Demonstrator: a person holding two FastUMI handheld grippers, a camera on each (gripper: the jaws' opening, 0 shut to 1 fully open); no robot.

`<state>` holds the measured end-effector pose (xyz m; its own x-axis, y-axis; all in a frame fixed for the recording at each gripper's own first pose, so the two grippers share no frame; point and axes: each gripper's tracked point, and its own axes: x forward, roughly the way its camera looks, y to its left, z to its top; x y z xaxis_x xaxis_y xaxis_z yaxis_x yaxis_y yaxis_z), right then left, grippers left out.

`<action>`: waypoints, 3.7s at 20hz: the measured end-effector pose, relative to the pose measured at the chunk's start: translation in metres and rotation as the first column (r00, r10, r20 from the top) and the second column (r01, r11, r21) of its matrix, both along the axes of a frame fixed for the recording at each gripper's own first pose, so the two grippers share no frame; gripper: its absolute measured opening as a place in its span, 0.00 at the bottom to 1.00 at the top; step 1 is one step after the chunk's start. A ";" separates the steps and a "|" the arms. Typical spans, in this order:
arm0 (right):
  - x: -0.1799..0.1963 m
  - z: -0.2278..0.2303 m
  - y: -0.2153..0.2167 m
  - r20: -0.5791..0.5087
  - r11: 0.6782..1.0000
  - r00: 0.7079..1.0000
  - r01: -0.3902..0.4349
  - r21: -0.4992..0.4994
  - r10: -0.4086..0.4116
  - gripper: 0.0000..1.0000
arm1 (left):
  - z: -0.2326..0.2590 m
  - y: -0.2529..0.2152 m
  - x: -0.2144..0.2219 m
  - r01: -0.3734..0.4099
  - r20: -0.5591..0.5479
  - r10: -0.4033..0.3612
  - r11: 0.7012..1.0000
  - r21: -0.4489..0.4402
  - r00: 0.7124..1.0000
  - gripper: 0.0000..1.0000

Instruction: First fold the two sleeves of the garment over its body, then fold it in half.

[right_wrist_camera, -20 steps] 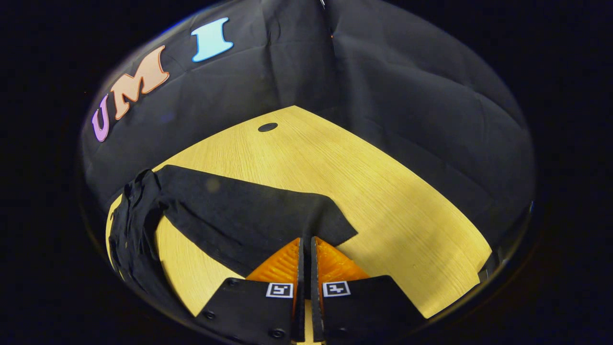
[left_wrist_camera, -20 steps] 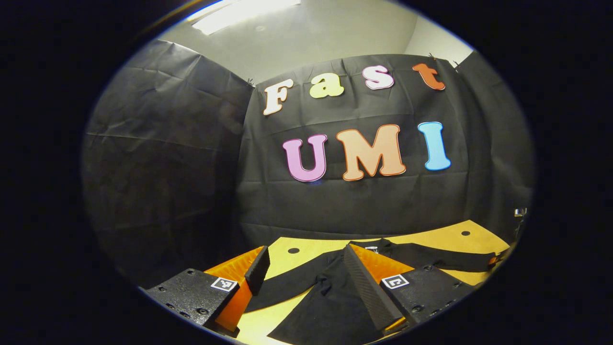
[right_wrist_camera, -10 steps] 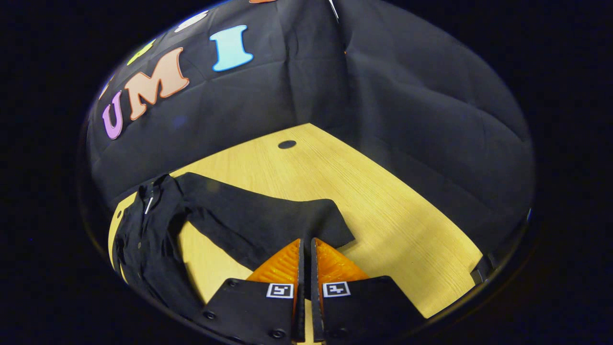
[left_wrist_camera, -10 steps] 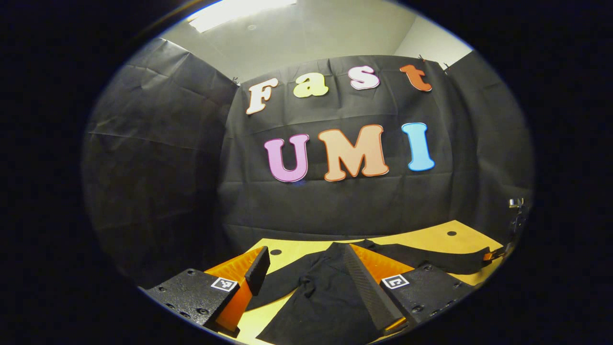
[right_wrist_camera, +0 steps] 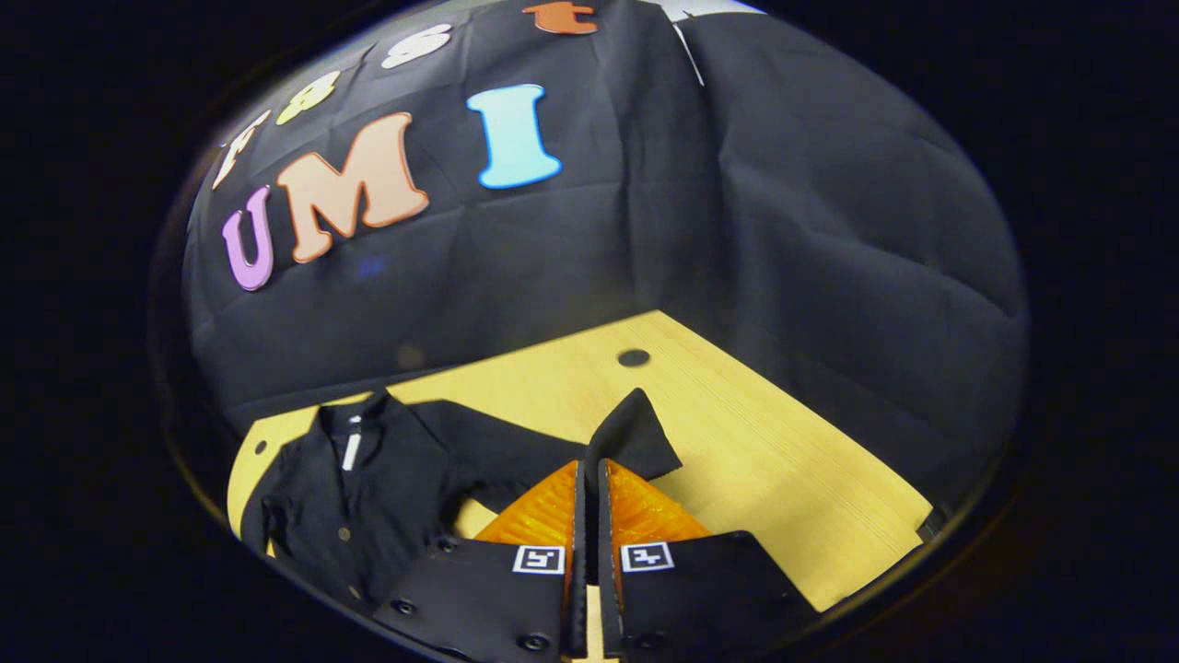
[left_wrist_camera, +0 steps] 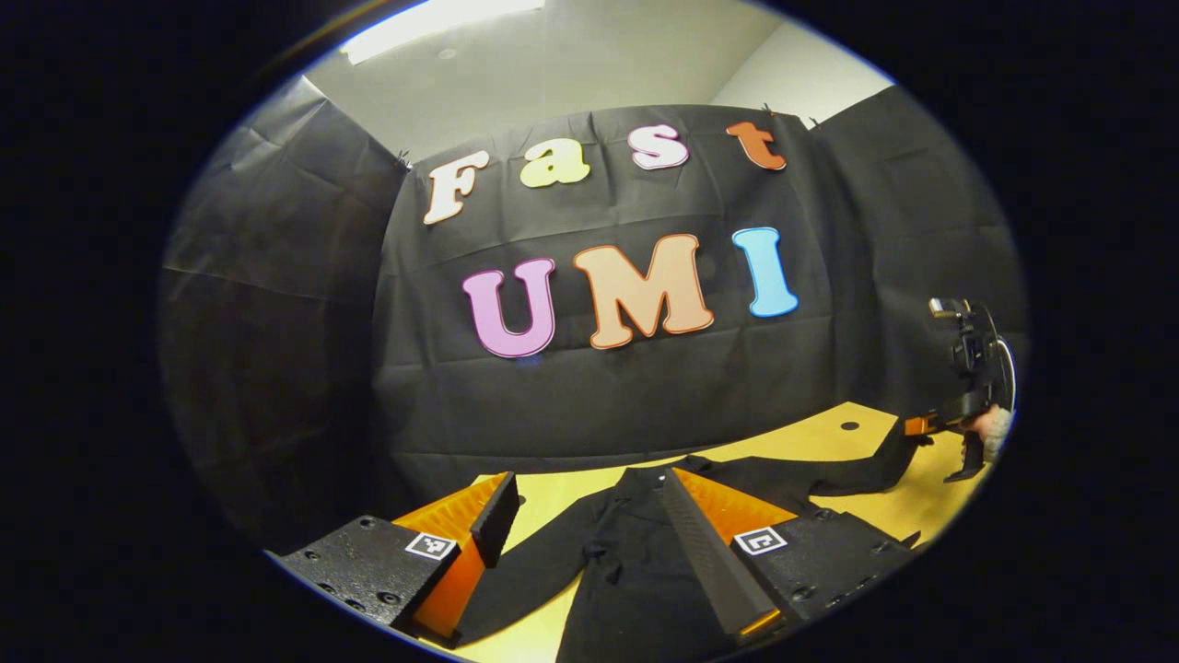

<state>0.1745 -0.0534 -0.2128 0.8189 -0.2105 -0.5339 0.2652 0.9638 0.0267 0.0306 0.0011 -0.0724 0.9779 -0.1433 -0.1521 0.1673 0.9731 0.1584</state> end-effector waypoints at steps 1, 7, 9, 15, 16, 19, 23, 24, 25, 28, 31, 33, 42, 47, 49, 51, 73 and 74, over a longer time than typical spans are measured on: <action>0.011 0.008 0.018 0.020 1.000 1.000 -0.022 -0.005 0.022 0.08 | -0.002 0.008 0.000 -0.012 -0.005 0.012 1.000 -0.017 1.000 0.93; 0.068 0.024 0.141 0.068 0.979 0.977 -0.202 -0.032 0.204 0.08 | -0.016 0.064 -0.006 -0.097 -0.047 0.094 0.994 -0.058 0.994 0.93; 0.083 0.023 0.184 0.068 0.966 0.963 -0.259 -0.013 0.260 0.08 | -0.020 0.080 -0.009 -0.120 -0.059 0.117 0.991 -0.054 0.991 0.97; 0.098 0.017 0.293 0.095 0.913 0.909 -0.407 -0.006 0.406 0.08 | -0.023 0.126 -0.018 -0.210 -0.071 0.204 0.973 -0.093 0.976 0.98; 0.101 0.016 0.311 0.098 0.903 0.898 -0.430 -0.005 0.428 0.08 | -0.024 0.133 -0.020 -0.222 -0.075 0.216 0.970 -0.094 0.974 0.98; 0.099 0.003 0.367 0.094 0.862 0.858 -0.507 -0.008 0.505 0.08 | -0.031 0.152 -0.029 -0.254 -0.098 0.244 0.960 -0.114 0.965 0.98; 0.097 -0.026 0.442 0.080 0.792 0.789 -0.610 -0.023 0.609 0.08 | -0.040 0.171 -0.035 -0.303 -0.131 0.286 0.943 -0.137 0.949 0.95; 0.097 -0.039 0.456 0.067 0.777 0.775 -0.629 -0.021 0.629 0.07 | -0.042 0.175 -0.035 -0.314 -0.136 0.296 0.939 -0.140 0.945 0.98; 0.097 -0.051 0.469 0.050 0.763 0.762 -0.646 -0.013 0.646 0.07 | -0.045 0.180 -0.038 -0.324 -0.141 0.305 0.935 -0.141 0.942 0.98; 0.096 -0.088 0.488 -0.009 0.748 0.748 -0.664 -0.004 0.664 0.07 | -0.052 0.192 -0.039 -0.348 -0.148 0.329 0.930 -0.123 0.933 0.93; 0.108 -0.113 0.489 -0.044 0.753 0.752 -0.658 0.013 0.657 0.07 | -0.056 0.199 -0.041 -0.368 -0.154 0.350 0.924 -0.104 0.924 0.97; 0.112 -0.124 0.486 -0.054 0.765 0.763 -0.644 0.019 0.644 0.08 | -0.064 0.198 -0.041 -0.378 -0.172 0.357 0.920 -0.105 0.918 0.95; 0.111 -0.159 0.479 -0.124 0.763 0.754 -0.643 0.068 0.646 0.65 | -0.086 0.192 -0.034 -0.390 -0.227 0.359 0.915 -0.106 0.905 0.96; 0.105 -0.148 0.479 -0.115 0.753 0.745 -0.654 0.072 0.657 0.99 | -0.113 0.208 -0.037 -0.437 -0.267 0.398 0.893 -0.104 0.877 0.98; 0.104 -0.130 0.471 -0.094 0.757 0.751 -0.651 0.056 0.653 0.98 | -0.134 0.214 -0.044 -0.461 -0.318 0.413 0.883 -0.091 0.853 0.99; 0.099 -0.106 0.463 -0.039 0.755 0.754 -0.654 0.050 0.655 0.99 | -0.153 0.226 -0.051 -0.492 -0.349 0.442 0.868 -0.065 0.826 0.99; -0.004 0.074 0.179 0.177 0.927 0.914 -0.337 -0.167 0.364 0.97 | -0.285 0.246 -0.087 -0.554 -0.581 0.482 0.830 0.064 0.656 0.97; -0.008 0.078 0.178 0.186 0.925 0.912 -0.337 -0.173 0.367 0.98 | -0.286 0.249 -0.088 -0.554 -0.581 0.486 0.830 0.073 0.653 0.98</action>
